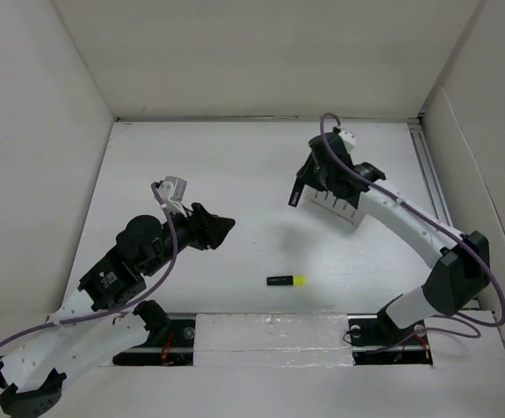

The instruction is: Organize the desk

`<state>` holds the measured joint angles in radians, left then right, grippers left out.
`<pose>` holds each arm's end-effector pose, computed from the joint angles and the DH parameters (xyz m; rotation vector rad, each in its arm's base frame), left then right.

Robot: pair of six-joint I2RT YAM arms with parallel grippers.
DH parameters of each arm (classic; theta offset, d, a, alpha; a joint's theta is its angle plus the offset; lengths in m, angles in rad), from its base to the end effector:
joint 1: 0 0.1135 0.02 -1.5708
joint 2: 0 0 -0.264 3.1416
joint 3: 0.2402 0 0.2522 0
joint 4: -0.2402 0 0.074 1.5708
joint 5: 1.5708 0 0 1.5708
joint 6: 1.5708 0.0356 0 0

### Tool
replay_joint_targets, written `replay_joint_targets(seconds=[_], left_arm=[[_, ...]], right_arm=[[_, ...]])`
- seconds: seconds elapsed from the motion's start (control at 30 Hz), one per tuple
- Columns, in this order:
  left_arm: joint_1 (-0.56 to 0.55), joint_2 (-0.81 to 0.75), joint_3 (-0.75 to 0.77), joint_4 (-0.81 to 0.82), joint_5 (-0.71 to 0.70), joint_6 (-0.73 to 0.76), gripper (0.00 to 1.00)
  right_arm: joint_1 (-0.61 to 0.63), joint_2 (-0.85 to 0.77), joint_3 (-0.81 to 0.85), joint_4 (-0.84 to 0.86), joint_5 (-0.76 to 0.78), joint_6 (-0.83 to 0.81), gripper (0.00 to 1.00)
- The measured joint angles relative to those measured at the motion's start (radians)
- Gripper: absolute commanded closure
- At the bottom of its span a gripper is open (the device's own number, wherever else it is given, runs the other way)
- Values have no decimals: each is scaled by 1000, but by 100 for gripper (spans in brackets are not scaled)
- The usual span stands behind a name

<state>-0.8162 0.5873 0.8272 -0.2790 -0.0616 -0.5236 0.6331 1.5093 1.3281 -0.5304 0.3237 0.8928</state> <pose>0.0930 -0.0957 0.3720 0.1981 1.6896 -0.9742 0.2785 0.1903 0.3215 0.4626 2.2304 0.4511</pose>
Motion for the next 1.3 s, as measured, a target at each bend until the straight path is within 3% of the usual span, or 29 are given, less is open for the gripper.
replay_joint_targets(seconds=[0.2, 0.43, 0.67, 0.93, 1.3], left_arm=[[0, 58, 11, 13, 7, -34, 50], [0, 142, 12, 62, 25, -97, 52], [0, 143, 10, 73, 12, -159, 52], [0, 140, 10, 72, -26, -197, 52], [0, 178, 10, 78, -31, -207, 52]], right_arm=[[-272, -10, 61, 28, -48, -172, 79], [-434, 102, 203, 104, 2, -304, 78], [-442, 199, 210, 186, 65, -432, 78], [-428, 202, 114, 297, 88, -493, 78], [-325, 201, 12, 390, 103, -533, 76]])
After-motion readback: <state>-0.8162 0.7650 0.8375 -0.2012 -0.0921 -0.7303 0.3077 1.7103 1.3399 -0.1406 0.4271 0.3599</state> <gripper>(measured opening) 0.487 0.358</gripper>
